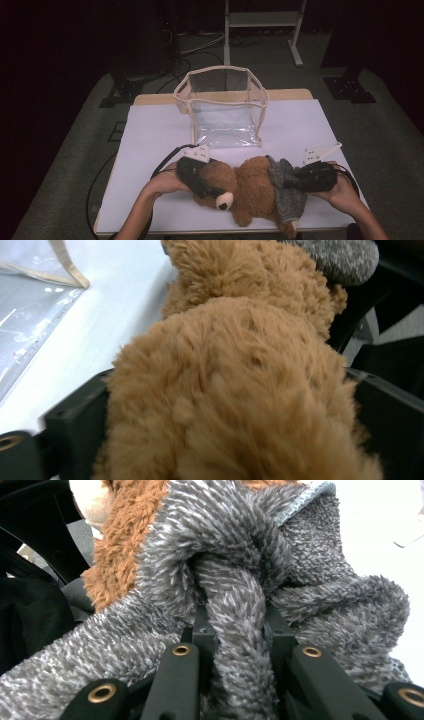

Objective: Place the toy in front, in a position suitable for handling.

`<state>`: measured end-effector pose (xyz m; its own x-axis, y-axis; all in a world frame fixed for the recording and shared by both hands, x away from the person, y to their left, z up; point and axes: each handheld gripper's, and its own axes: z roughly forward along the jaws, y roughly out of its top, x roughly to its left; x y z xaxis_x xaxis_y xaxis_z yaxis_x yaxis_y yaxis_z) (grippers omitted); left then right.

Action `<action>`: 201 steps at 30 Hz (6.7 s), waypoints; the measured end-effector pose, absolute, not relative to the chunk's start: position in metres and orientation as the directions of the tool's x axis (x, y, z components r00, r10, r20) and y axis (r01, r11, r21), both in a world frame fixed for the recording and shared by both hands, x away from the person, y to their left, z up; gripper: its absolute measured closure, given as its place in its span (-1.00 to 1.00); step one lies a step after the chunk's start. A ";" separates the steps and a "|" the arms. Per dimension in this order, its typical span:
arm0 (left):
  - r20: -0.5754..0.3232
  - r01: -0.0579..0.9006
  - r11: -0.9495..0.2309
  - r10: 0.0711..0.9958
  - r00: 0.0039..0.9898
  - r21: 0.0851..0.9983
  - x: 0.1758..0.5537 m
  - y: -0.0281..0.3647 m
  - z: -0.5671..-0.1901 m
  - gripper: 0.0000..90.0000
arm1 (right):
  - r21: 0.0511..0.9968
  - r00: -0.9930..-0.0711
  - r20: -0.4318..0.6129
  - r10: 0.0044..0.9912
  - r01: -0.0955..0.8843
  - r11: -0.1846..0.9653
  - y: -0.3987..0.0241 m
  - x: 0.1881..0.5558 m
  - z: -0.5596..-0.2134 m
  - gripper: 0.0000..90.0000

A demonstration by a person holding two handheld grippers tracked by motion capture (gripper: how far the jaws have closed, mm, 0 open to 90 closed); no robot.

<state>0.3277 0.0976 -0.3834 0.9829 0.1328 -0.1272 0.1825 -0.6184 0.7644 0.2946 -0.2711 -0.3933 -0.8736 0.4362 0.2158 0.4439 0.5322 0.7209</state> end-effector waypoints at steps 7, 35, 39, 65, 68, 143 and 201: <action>0.045 0.070 -0.685 0.149 0.988 0.725 0.333 0.086 -0.365 -0.20 | 0.752 -0.853 0.243 0.462 0.467 0.466 -0.283 0.294 -0.398 0.61; 0.148 0.025 -0.635 0.218 0.965 0.772 0.320 0.134 -0.380 -0.11 | 0.811 -0.875 0.178 0.450 0.390 0.436 -0.253 0.312 -0.367 0.59; 0.146 0.019 -0.633 0.209 0.967 0.774 0.311 0.140 -0.381 -0.11 | 0.811 -0.876 0.183 0.445 0.391 0.435 -0.243 0.317 -0.366 0.59; 0.140 0.018 -0.688 0.173 0.975 0.725 0.308 0.123 -0.372 -0.27 | 0.772 -0.898 0.133 0.419 0.359 0.524 -0.249 0.284 -0.371 0.60; 0.137 0.014 -0.687 0.165 0.977 0.727 0.306 0.125 -0.372 -0.27 | 0.773 -0.894 0.136 0.427 0.365 0.519 -0.248 0.282 -0.372 0.59; 0.148 0.013 -0.612 0.211 0.966 0.790 0.343 0.074 -0.345 0.30 | 0.762 -0.931 0.107 0.349 0.303 0.572 -0.174 0.363 -0.349 0.57; 0.092 0.089 -0.631 0.248 0.965 0.771 0.327 0.148 -0.361 -0.24 | 0.710 -0.960 0.066 0.274 0.238 0.663 -0.154 0.341 -0.352 0.61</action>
<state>0.3269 0.1478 -0.3609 0.9645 0.2477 0.0917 0.0887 -0.6306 0.7710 0.3408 -0.1535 -0.3519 -0.9596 0.2735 0.0660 0.2378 0.6628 0.7100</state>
